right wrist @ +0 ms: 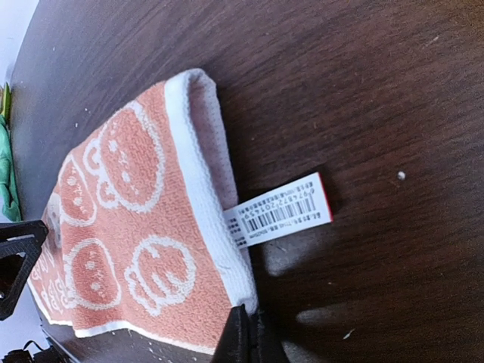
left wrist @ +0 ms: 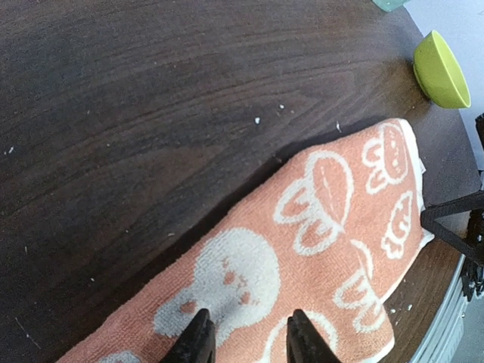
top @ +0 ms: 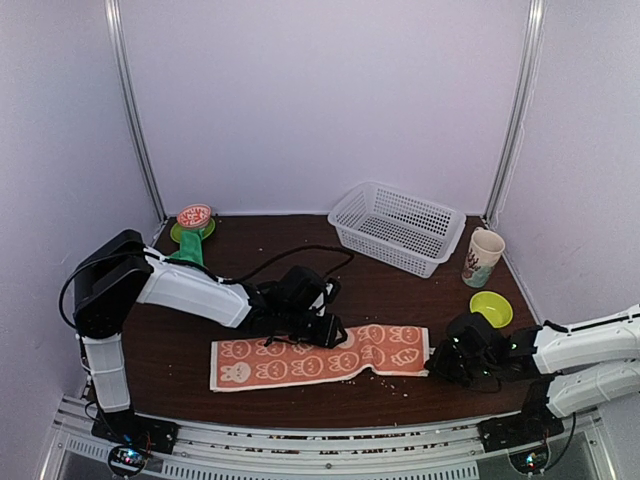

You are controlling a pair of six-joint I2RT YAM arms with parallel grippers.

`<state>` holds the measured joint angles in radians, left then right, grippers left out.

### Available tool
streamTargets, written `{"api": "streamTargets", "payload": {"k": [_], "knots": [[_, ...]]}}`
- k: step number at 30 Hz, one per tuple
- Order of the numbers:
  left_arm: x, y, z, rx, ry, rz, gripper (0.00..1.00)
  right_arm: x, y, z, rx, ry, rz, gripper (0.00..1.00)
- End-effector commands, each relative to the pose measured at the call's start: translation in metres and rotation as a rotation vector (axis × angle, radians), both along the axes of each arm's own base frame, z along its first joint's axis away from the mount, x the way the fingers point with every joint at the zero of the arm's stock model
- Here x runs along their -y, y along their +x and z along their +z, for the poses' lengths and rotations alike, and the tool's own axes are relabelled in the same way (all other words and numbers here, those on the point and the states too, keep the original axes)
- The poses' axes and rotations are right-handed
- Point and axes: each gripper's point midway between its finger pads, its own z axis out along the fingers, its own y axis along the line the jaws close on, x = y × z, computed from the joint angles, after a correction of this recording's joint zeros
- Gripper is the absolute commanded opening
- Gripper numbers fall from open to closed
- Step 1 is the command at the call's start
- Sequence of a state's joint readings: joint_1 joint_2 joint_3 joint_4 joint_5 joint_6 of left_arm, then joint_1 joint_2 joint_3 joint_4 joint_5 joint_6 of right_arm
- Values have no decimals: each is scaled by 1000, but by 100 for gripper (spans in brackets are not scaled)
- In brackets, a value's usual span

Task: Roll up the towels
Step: Pick up the towel from the center of the board.

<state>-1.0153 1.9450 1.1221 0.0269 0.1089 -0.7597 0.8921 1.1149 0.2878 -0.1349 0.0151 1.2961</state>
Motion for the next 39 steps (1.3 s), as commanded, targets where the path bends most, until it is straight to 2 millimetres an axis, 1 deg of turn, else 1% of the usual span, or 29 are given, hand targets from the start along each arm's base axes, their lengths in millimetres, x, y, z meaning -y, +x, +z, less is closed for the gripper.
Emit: {"api": "streamTargets", "payload": {"k": [1, 6, 13, 20, 24, 29, 33, 36, 39], "knots": [[7, 1, 7, 14, -47, -14, 34, 46, -35, -34, -142, -185, -26, 0], [9, 2, 10, 19, -41, -20, 34, 60, -22, -5, -40, -252, -38, 0], [14, 5, 21, 25, -42, -32, 34, 81, -6, 42, 91, -414, 7, 0], [15, 5, 23, 18, -43, -27, 34, 87, 6, 76, 175, -529, 81, 0], [9, 3, 20, 9, -30, -17, 34, 85, 12, 84, 207, -581, 136, 0], [5, 0, 22, -1, -35, -4, 34, 65, 16, 86, 223, -544, 216, 0], [0, -2, 30, 0, -43, 5, 34, 55, 20, 93, 237, -519, 227, 0], [-7, -3, 40, 12, -36, 14, 34, 49, 22, 103, 255, -504, 230, 0], [-20, -3, 49, 39, -11, 27, 34, 51, 25, 115, 277, -514, 223, 0]]}}
